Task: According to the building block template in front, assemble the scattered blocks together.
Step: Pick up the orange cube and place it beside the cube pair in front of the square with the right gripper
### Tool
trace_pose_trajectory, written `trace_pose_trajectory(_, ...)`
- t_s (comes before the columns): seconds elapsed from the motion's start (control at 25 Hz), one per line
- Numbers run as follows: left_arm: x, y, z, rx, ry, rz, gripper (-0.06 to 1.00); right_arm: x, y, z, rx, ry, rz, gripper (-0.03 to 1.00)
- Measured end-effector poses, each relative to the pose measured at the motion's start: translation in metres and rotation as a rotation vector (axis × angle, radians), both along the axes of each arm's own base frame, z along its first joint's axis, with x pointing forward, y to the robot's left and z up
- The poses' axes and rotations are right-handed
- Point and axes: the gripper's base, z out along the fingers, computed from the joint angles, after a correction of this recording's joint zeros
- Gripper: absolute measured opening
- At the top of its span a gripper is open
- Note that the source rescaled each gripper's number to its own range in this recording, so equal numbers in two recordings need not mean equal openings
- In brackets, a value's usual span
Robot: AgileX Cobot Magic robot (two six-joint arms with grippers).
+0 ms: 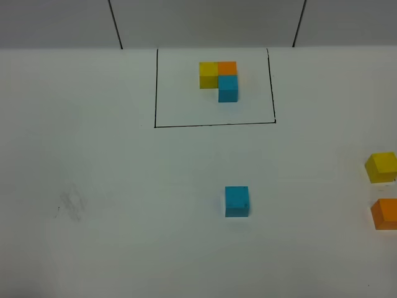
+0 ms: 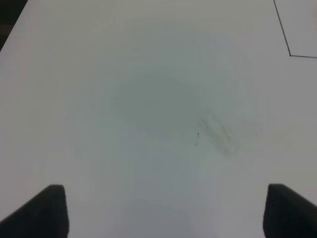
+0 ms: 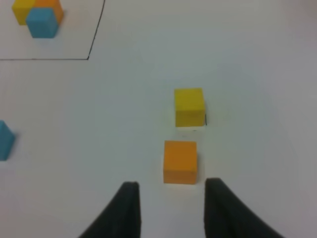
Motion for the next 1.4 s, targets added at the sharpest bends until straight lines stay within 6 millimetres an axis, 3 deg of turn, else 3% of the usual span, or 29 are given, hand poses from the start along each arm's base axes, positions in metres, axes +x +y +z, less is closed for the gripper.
trace_pose_trajectory(0.36, 0.000, 0.000, 0.000, 0.000, 0.000, 0.000, 0.68, 0.000, -0.001, 0.000, 0.009, 0.000, -0.012, 0.07)
trace_pose_trajectory(0.56, 0.000, 0.000, 0.000, 0.000, -0.001, 0.000, 0.68, 0.012, -0.002, 0.001, 0.055, 0.073, -0.062, 0.16)
trace_pose_trajectory(0.8, 0.000, 0.000, 0.000, 0.000, -0.001, 0.000, 0.68, 0.055, -0.001, 0.022, 0.059, 0.182, -0.082, 0.37)
trace_pose_trajectory(1.12, 0.000, 0.000, 0.000, 0.000, -0.004, 0.000, 0.68, 0.120, -0.001, 0.037, 0.007, 0.410, -0.102, 0.90)
trace_pose_trajectory(1.24, 0.000, 0.000, 0.000, 0.000, -0.004, 0.000, 0.68, 0.139, -0.001, 0.040, 0.000, 0.459, -0.105, 0.98)
trace_pose_trajectory(1.4, 0.000, 0.000, 0.000, 0.000, -0.005, 0.000, 0.68, 0.155, 0.000, 0.041, 0.002, 0.512, -0.113, 0.99)
